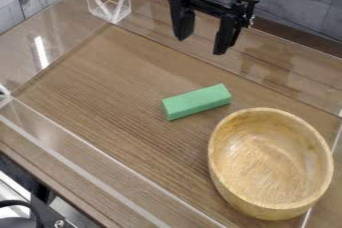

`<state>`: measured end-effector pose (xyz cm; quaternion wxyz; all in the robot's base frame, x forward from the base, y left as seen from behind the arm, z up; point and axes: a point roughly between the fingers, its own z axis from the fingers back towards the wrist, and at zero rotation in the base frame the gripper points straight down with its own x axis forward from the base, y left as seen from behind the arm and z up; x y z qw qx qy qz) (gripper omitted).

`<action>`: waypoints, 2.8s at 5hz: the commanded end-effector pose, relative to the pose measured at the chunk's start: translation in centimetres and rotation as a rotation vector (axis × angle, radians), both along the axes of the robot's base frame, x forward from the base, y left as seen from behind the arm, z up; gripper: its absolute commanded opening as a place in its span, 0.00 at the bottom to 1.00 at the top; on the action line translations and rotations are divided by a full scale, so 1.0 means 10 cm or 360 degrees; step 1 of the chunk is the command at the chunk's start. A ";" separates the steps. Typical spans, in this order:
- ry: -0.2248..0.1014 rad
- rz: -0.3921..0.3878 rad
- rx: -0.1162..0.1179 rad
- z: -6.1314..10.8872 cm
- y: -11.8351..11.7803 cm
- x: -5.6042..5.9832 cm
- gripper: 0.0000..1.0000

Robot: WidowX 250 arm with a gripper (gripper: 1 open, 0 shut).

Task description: Put green object into wooden bowl

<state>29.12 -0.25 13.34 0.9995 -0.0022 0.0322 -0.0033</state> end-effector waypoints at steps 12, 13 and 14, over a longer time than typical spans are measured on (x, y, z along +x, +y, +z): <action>-0.0294 -0.1014 -0.0050 -0.82 0.14 -0.02 0.00; -0.0318 -0.1075 -0.0063 -0.77 0.12 -0.02 0.00; -0.0343 -0.1124 -0.0075 -0.72 0.11 -0.01 0.00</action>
